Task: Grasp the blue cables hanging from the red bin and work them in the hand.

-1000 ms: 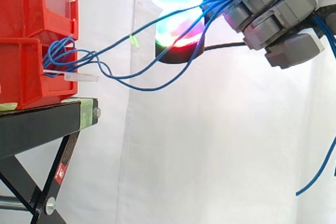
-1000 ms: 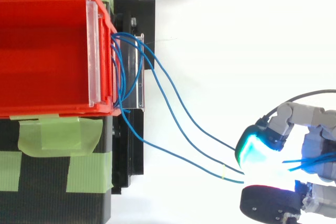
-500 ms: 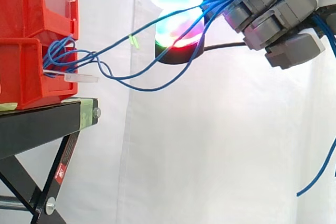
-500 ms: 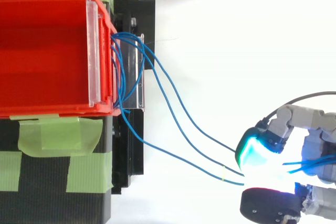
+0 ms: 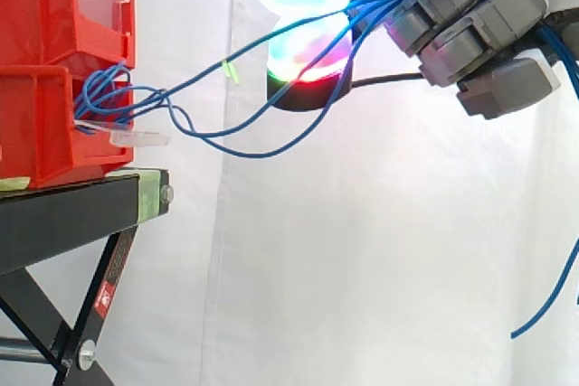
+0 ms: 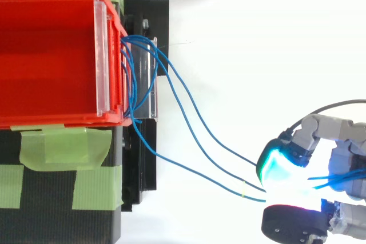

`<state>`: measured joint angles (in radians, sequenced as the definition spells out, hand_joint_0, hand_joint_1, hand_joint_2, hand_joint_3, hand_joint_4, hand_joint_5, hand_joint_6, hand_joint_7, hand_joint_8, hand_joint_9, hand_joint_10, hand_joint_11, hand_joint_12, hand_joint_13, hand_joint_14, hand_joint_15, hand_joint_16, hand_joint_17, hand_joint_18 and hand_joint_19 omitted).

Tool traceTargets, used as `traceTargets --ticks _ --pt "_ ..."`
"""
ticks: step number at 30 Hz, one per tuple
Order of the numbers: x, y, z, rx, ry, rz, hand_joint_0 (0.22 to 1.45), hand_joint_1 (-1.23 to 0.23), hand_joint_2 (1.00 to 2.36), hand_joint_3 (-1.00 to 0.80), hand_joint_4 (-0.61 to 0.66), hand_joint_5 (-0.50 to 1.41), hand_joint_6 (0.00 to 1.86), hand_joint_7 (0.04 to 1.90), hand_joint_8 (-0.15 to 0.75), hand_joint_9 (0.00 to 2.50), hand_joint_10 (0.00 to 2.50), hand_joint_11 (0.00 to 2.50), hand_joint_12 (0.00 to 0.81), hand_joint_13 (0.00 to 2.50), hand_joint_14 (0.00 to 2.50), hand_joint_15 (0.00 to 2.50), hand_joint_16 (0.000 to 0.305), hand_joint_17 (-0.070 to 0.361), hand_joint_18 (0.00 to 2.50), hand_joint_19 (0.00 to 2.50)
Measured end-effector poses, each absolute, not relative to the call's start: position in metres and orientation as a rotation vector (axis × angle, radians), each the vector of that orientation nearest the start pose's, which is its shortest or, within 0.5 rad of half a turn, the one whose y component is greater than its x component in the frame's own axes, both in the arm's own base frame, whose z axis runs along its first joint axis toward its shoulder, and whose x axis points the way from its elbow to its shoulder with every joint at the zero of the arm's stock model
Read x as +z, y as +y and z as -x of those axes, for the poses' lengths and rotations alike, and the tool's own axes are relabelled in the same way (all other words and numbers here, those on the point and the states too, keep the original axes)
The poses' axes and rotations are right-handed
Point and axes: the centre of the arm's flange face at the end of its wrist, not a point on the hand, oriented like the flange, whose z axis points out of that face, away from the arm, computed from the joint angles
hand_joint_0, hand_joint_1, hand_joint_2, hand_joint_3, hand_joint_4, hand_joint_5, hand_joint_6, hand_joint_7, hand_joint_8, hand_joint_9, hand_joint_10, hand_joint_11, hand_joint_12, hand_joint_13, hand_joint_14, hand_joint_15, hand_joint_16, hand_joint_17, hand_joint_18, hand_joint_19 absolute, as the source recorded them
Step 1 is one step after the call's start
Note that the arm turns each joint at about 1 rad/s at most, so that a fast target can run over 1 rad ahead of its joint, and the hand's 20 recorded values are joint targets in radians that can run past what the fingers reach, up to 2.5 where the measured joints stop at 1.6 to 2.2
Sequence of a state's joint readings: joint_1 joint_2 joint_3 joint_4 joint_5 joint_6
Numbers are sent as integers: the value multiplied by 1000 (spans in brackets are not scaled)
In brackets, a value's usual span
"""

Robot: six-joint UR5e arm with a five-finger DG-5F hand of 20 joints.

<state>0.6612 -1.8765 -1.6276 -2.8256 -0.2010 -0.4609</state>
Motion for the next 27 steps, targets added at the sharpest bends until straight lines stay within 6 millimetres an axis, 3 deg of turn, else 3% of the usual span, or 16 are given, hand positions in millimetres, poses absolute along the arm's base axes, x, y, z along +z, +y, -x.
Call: traceTargets --ticks 27 --pt "328 132 -544 280 1005 -1228 912 -637 1022 -416 273 311 859 1292 455 564 2500 2500 462 914 2500 1359 52 117 1531 1344"
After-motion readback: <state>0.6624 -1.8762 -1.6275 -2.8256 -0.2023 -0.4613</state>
